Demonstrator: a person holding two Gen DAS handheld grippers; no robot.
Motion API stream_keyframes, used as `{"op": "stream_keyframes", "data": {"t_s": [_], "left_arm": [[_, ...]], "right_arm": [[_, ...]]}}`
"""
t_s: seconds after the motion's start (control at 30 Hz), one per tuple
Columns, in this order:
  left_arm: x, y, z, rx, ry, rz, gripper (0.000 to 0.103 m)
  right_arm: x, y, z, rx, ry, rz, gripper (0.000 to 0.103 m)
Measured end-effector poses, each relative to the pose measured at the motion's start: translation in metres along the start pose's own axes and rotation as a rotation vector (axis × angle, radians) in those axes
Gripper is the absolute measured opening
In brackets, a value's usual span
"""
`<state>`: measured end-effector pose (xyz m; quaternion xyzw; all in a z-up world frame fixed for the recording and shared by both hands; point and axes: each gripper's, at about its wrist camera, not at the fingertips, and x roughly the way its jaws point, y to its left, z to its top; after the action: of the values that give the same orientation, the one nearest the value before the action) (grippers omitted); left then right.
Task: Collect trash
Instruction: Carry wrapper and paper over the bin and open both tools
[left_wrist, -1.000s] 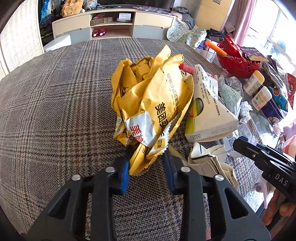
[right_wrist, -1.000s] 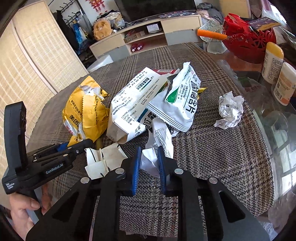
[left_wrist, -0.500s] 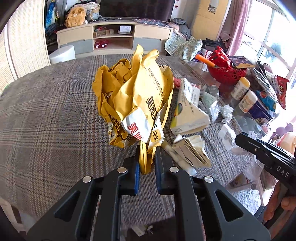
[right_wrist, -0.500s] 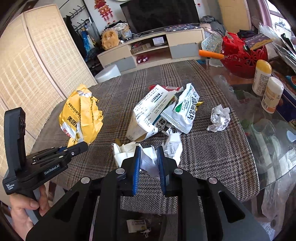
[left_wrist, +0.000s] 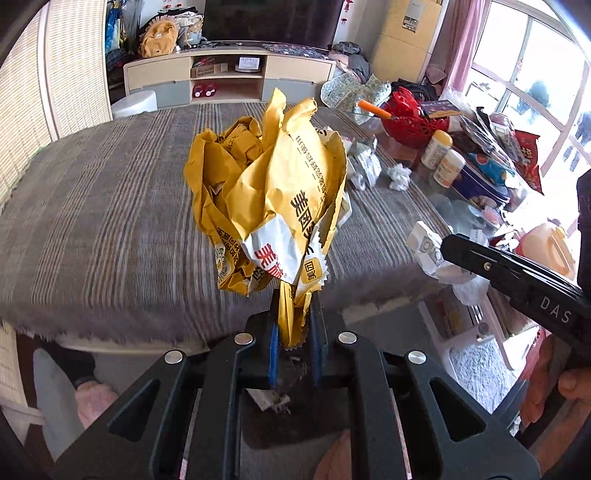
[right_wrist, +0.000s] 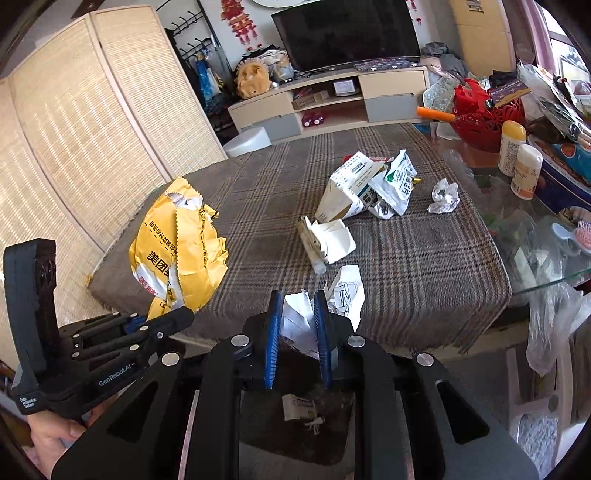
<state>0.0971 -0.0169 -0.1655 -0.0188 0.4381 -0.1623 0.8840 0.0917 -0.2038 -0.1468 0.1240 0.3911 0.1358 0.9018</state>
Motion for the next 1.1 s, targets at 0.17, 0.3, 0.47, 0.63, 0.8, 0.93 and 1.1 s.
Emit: {"op": "stream_keyframes", "data": {"t_s": [0.17,0.3,0.47,0.63,0.8,0.93,1.1], "left_arm": [[-0.013,-0.005,-0.043,-0.006,0.015,-0.013,0.012],[-0.014,-0.009,-0.077,-0.002,0.041,-0.013,0.012],[0.002,-0.006,-0.106,-0.020,0.099,-0.024,0.012],[0.033,0.000,-0.129,-0.052,0.190,-0.046,0.012],[0.073,0.010,-0.139,-0.073,0.279,-0.049,0.012],[0.106,0.019,-0.144,-0.096,0.357,-0.063,0.012],[0.136,0.028,-0.149,-0.123,0.426,-0.067,0.013]], "right_arm": [[-0.010,0.007,-0.036,0.011,0.040,0.031,0.019],[-0.009,0.012,-0.061,0.015,0.073,0.045,0.019],[0.007,0.013,-0.084,0.020,0.125,0.044,0.019],[0.033,0.010,-0.104,0.044,0.189,0.042,0.019],[0.070,-0.002,-0.118,0.086,0.257,0.038,0.019],[0.098,-0.010,-0.124,0.112,0.302,0.031,0.019],[0.129,-0.017,-0.128,0.135,0.355,0.035,0.019]]}}
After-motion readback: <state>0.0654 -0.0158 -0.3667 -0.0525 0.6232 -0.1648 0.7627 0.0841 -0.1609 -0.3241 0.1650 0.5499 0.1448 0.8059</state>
